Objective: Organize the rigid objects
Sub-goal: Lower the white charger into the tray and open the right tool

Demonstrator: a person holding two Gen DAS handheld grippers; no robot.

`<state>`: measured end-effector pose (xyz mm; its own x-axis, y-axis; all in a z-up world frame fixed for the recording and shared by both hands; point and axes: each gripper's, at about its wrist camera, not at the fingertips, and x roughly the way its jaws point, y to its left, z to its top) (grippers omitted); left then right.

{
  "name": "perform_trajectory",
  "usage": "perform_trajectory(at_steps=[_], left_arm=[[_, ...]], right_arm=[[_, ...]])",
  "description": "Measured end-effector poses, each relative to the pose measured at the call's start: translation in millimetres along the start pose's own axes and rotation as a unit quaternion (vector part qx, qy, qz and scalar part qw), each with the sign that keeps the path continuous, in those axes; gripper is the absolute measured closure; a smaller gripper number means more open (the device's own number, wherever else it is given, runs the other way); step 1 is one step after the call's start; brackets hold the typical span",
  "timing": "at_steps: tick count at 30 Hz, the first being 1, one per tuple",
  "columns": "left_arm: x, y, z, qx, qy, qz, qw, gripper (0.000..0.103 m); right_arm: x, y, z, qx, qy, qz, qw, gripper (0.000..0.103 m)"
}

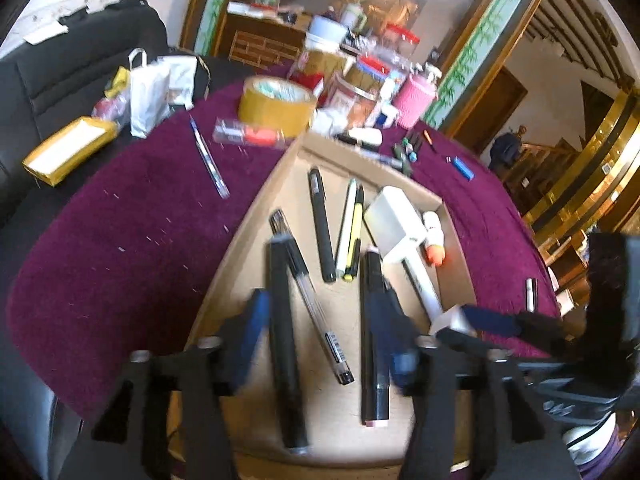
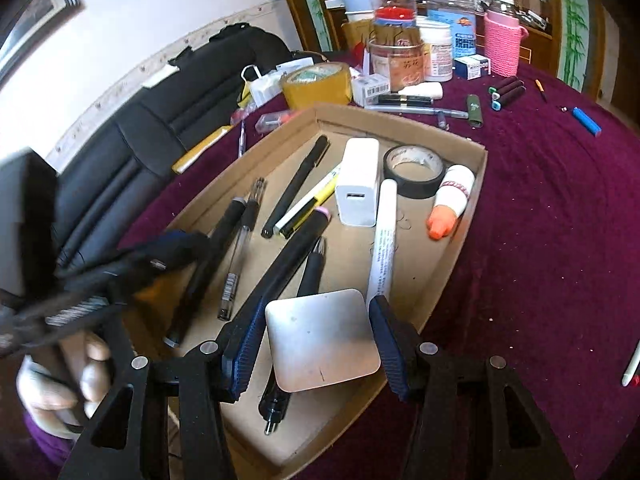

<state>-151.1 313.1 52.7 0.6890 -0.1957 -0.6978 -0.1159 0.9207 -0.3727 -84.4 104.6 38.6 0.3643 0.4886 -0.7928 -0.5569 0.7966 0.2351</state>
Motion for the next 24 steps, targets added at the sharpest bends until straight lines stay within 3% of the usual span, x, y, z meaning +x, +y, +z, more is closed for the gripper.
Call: perform_trajectory(at_steps=[3, 5, 10, 15, 19, 24], left_arm=[[-14, 2, 1, -0.015, -0.019, 0.007, 0.9997, 0.022], [-21, -3, 2, -0.006, -0.033, 0.025, 0.9991, 0.022], [-32, -26, 3, 0.038, -0.069, 0.091, 0.9927, 0.021], [-36, -53, 1, 0.082, -0.091, 0.134, 0.9834, 0.020], [-37, -79, -3, 0.120, -0.104, 0.151, 0.9757, 0.018], [-35, -100, -5, 0.142, -0.099, 0.153, 0.9728, 0.018]], right_arm=[[2, 6, 0, -0.016, -0.016, -0.028, 0.999, 0.044], [0, 10, -1, -0.027, -0.030, -0.039, 0.998, 0.033], [-30, 14, -5, -0.033, -0.096, -0.049, 0.994, 0.025], [-59, 5, -21, -0.012, -0.151, -0.071, 0.986, 0.019], [-70, -15, -33, 0.028, -0.161, -0.076, 0.984, 0.017], [-76, -47, -44, 0.087, -0.159, -0.080, 0.980, 0.017]])
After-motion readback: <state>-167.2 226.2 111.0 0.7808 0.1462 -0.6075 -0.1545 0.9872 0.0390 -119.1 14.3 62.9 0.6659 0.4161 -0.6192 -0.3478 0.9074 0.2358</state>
